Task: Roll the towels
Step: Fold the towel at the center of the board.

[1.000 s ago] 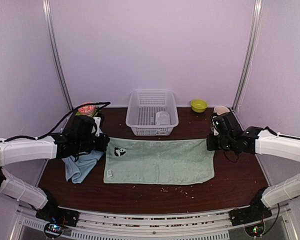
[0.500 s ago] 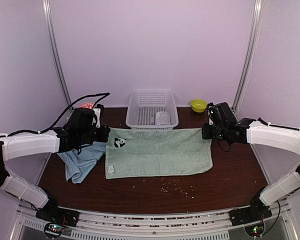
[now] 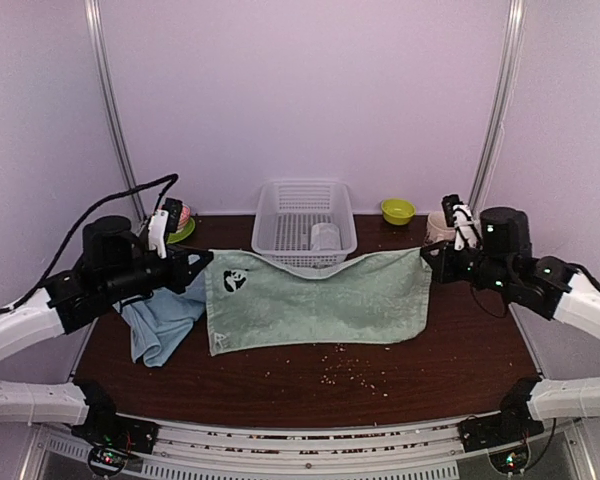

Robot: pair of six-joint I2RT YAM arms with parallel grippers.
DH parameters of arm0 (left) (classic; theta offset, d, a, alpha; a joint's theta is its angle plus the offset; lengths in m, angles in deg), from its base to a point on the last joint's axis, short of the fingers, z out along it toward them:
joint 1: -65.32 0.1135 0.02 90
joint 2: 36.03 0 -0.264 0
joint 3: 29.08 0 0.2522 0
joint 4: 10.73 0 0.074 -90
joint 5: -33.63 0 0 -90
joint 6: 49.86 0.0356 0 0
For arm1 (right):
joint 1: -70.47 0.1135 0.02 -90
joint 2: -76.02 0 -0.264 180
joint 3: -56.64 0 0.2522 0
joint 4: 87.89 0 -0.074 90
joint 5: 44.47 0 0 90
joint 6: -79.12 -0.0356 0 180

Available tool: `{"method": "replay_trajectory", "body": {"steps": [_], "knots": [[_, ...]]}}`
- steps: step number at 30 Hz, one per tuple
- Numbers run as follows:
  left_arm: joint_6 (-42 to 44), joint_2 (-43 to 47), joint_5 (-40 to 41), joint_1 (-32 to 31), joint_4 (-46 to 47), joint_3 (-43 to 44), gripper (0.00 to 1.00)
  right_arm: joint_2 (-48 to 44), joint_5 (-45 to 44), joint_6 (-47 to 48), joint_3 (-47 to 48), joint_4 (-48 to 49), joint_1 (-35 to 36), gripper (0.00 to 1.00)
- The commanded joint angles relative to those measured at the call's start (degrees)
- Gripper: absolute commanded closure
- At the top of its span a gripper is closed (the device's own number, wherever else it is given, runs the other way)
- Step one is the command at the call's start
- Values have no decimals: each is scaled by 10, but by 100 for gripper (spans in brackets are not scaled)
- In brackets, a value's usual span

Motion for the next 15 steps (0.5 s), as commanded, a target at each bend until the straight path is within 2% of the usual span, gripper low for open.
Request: {"method": "replay_trajectory", "body": {"steps": [1, 5, 8, 12, 15], "knots": [[3, 109, -127, -34, -70, 23, 100, -124, 63, 20, 26, -82, 26, 100], [-32, 212, -114, -86, -131, 52, 100, -210, 64, 0, 57, -153, 54, 100], [-35, 243, -87, -95, -151, 52, 100, -216, 41, -8, 56, -178, 55, 100], [-9, 198, -1, -90, -105, 1, 100, -159, 0, -34, 12, -131, 33, 100], [-19, 101, -1, -39, -39, -26, 100, -99, 12, -82, -35, -44, -15, 100]]}}
